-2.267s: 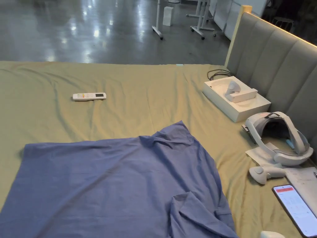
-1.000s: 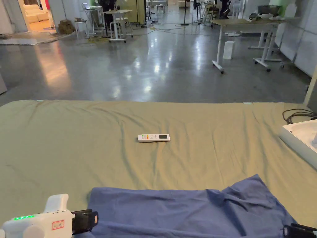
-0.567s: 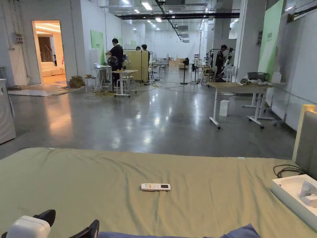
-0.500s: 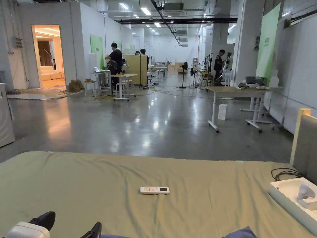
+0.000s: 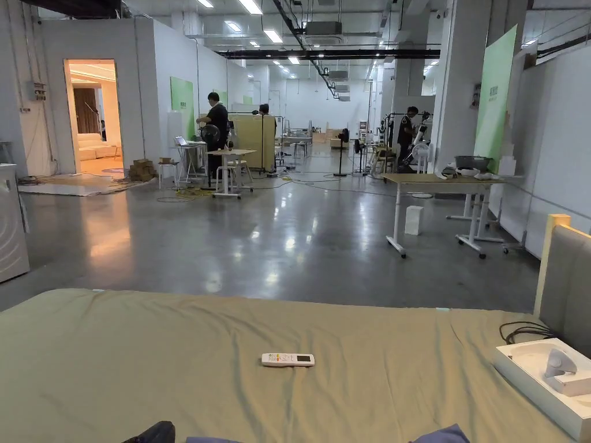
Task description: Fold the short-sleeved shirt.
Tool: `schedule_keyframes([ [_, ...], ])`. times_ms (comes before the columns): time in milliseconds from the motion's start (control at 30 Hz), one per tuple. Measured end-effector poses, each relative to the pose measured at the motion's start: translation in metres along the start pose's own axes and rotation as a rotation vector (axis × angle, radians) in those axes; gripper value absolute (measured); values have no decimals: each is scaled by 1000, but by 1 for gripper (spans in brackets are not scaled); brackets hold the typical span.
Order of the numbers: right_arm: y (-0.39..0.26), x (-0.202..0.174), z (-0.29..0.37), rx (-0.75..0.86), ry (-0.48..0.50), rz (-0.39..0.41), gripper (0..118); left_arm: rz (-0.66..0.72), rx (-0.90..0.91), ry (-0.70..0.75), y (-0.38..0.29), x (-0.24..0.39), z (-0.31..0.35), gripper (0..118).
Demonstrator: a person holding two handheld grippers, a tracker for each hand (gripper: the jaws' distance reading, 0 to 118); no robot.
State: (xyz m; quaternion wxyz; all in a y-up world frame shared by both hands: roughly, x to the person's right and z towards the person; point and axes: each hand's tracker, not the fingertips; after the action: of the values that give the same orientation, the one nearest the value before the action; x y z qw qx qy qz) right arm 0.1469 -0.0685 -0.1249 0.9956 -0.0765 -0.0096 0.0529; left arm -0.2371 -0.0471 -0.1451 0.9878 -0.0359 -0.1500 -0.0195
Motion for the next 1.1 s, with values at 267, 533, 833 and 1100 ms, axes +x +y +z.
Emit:
schedule_keyframes([
  [267, 2, 2, 1, 12, -33, -12, 0, 17, -27, -6, -6, -6, -5, 1],
  [533, -10, 6, -6, -29, -6, -65, 0, 66, -148, 31, -23, -25, -27, 1],
  [833, -48, 3, -28, -155, 27, -95, 0, 239, -413, 88, -96, -89, -77, 86],
  [1100, -70, -2, -52, -279, 37, -132, 0, 272, -656, 122, -227, -128, -170, 86],
])
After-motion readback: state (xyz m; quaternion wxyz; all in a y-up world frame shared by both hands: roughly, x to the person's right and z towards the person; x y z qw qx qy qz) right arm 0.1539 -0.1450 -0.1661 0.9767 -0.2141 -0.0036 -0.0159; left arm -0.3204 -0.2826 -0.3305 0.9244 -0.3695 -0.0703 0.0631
